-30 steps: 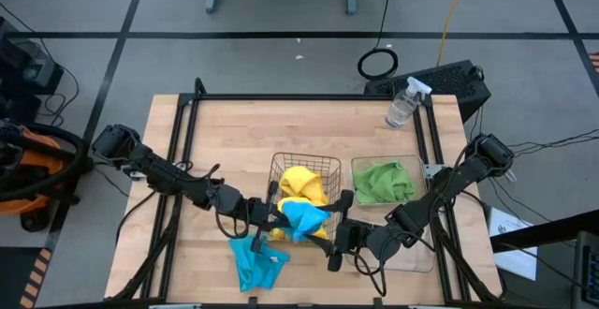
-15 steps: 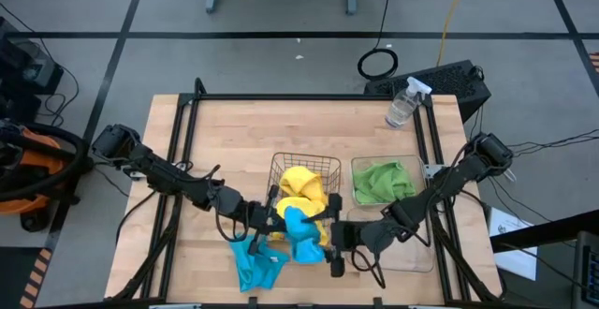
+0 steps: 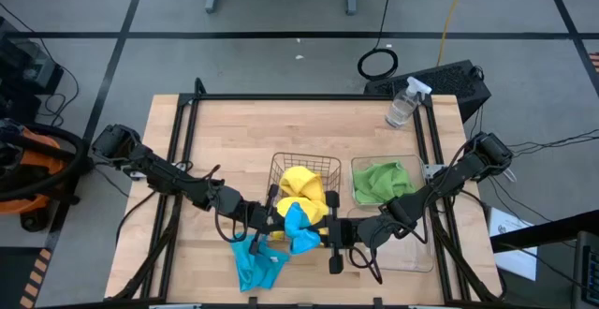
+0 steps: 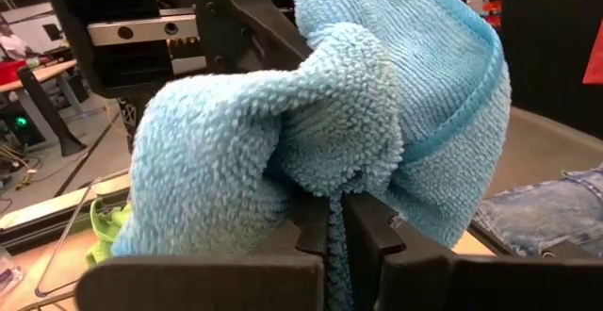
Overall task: Sort microfiber towel by color & place in baskets
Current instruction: Put the top blue microfiber cloth into the bottom transparent bin
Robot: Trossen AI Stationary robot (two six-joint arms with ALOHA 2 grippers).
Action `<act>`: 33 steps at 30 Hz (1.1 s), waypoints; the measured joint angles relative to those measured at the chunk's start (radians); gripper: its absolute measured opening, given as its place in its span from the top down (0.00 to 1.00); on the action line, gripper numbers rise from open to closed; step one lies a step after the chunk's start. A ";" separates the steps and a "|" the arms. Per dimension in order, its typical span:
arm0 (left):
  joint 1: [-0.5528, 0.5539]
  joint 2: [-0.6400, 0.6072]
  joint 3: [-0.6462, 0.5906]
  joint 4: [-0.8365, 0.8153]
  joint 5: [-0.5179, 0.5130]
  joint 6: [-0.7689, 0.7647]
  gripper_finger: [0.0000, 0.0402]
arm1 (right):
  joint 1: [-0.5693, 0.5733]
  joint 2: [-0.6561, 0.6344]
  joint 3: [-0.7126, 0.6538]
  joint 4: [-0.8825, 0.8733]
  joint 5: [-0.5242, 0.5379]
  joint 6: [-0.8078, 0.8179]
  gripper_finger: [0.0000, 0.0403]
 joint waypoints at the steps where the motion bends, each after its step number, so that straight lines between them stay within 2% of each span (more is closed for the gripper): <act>1: 0.000 0.000 0.000 0.002 -0.003 -0.009 0.96 | 0.000 0.000 0.000 0.000 0.001 0.004 0.96; 5: 0.000 0.000 0.000 0.008 -0.022 -0.073 0.84 | 0.011 -0.008 0.000 -0.009 0.004 0.017 0.97; 10: -0.011 0.000 0.000 0.009 -0.026 -0.112 0.58 | 0.049 -0.026 0.000 -0.063 0.035 0.049 0.99; 14: -0.031 0.000 0.000 0.010 -0.030 -0.112 0.39 | 0.090 -0.052 0.040 -0.251 0.095 0.165 0.99; 17: -0.042 0.000 0.000 0.011 -0.033 -0.112 0.31 | 0.129 -0.054 0.110 -0.446 0.106 0.288 0.99; 20: -0.049 0.000 0.000 0.017 -0.046 -0.112 0.27 | 0.180 -0.054 0.194 -0.637 0.107 0.427 0.99; 26: -0.049 0.000 0.000 0.021 -0.050 -0.163 0.27 | 0.300 -0.055 0.320 -0.963 0.098 0.702 0.99; 33: -0.102 0.000 0.000 0.021 -0.053 -0.191 0.27 | 0.436 -0.051 0.341 -1.159 0.045 1.054 0.99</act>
